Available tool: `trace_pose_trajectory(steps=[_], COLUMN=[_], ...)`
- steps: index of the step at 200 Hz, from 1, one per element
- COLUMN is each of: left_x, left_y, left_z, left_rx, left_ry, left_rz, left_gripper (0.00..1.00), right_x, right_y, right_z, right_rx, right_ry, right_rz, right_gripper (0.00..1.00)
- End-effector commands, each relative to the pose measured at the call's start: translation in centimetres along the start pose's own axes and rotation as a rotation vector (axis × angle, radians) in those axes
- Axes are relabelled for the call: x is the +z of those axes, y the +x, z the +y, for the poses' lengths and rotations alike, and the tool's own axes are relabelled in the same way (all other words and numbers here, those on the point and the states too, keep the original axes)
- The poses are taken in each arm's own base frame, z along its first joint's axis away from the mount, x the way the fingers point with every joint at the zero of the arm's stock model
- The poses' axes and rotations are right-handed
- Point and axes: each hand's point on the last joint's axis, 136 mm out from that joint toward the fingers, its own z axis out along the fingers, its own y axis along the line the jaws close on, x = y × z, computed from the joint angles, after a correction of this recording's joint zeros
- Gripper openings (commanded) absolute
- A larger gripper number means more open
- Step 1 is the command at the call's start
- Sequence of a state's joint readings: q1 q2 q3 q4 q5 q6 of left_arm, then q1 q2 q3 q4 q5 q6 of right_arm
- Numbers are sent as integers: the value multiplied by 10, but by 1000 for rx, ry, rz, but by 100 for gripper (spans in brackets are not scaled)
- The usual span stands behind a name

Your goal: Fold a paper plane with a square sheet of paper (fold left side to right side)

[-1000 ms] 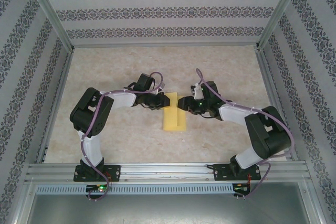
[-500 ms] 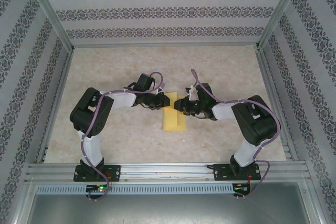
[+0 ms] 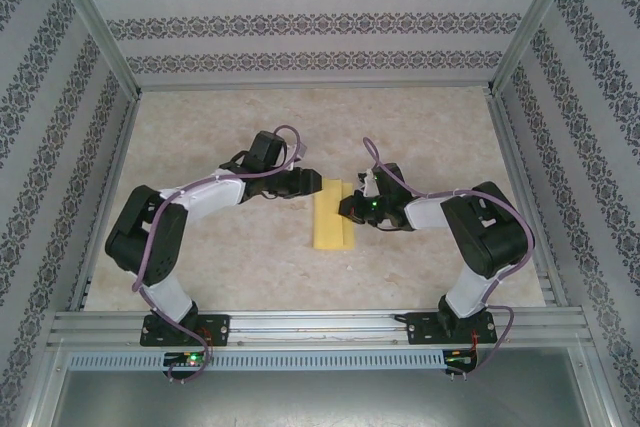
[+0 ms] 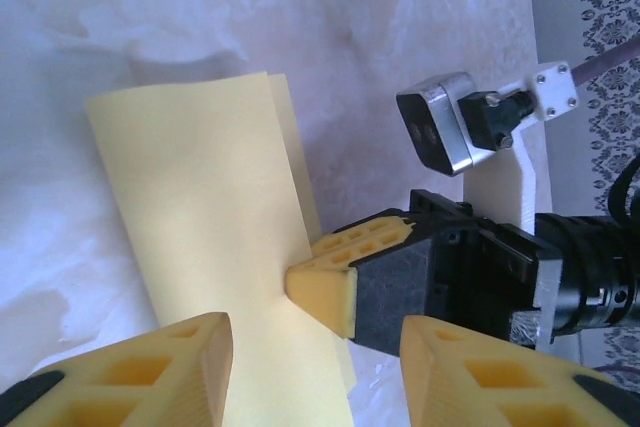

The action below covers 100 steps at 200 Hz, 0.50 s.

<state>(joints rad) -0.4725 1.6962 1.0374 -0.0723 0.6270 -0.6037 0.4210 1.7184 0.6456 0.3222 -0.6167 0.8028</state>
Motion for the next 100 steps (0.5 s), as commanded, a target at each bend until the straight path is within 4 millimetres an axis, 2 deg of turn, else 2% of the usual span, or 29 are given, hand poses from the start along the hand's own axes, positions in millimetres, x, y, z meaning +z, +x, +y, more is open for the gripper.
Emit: trace_pose_trajectory(steps=[1,42,100], left_x=[3,24,47], left_y=[32,49,51], left_z=[24,29,27], left_rx=[-11,-35,-36], left_ry=[-107,-97,-91], left_rz=[84,139,174], left_gripper=[51,54,55], right_x=[-8,-13,-14], right_y=[-4,-6,-6], right_z=[-9,-11,-11], right_rx=[-43,-68,-73], right_ry=[71,117,124], right_rz=[-33,-37,-36], right_gripper=[0,0,0])
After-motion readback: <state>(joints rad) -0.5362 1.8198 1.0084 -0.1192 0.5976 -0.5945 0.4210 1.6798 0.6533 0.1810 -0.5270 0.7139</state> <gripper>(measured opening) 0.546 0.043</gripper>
